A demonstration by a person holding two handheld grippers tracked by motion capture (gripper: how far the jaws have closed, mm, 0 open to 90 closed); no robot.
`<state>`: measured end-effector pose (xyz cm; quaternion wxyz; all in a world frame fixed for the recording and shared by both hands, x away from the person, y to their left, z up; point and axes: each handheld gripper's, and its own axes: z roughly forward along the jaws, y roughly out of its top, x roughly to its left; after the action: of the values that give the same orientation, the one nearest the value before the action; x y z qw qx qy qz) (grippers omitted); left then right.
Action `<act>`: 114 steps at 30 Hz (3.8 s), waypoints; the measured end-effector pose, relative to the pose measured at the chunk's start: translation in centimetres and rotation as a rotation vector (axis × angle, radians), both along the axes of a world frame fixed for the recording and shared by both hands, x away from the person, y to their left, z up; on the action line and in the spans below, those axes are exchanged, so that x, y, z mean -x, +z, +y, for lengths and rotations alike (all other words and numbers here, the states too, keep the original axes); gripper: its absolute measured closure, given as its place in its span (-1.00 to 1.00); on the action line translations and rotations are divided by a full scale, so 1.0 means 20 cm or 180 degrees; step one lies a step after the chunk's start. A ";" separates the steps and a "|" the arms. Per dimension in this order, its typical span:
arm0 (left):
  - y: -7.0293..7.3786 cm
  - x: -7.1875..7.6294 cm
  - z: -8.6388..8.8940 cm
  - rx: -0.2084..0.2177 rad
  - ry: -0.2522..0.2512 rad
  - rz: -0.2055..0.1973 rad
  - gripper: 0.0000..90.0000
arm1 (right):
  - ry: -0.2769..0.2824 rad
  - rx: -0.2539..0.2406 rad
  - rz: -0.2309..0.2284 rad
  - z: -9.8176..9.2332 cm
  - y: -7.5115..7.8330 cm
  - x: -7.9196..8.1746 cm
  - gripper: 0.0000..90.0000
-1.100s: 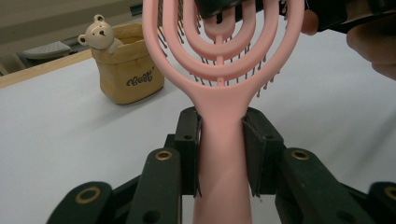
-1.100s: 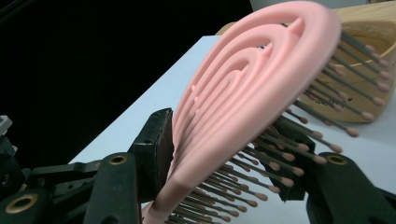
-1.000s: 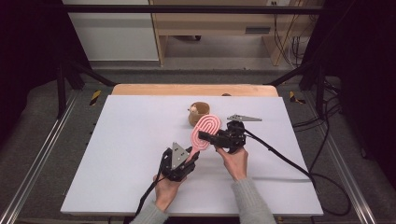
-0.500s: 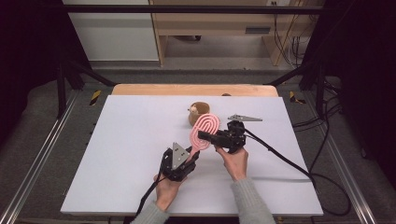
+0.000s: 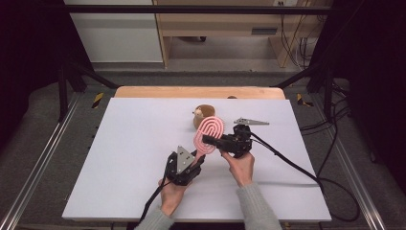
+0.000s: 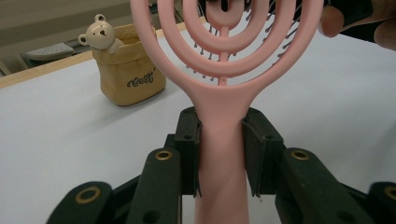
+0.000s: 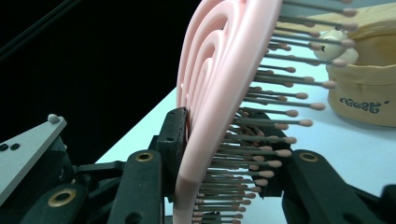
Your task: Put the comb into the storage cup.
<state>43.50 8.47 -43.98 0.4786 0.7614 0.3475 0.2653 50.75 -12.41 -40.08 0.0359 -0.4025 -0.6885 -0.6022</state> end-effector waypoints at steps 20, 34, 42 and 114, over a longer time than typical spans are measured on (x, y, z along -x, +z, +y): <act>0.01 -0.01 0.00 0.0015 -0.0060 0.0022 0.51 | 0.0022 -0.0035 -0.0059 -0.01 0.02 0.02 0.40; 0.04 -0.02 0.00 0.0030 -0.0121 0.0054 0.43 | -0.0021 -0.0026 -0.0123 -0.02 0.03 0.02 0.41; 0.06 -0.03 0.02 0.0129 -0.0235 0.0176 0.21 | -0.0060 0.0017 -0.0133 -0.02 0.04 0.03 0.41; 0.07 -0.07 0.79 0.0218 -0.0152 0.0265 -0.93 | -0.0546 0.0340 -0.0630 -0.14 0.29 -0.02 0.41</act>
<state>44.95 24.32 -42.62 0.4957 0.7630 0.3578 0.2098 51.12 -15.12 -34.23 -0.1052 -0.3998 -0.6828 -0.6023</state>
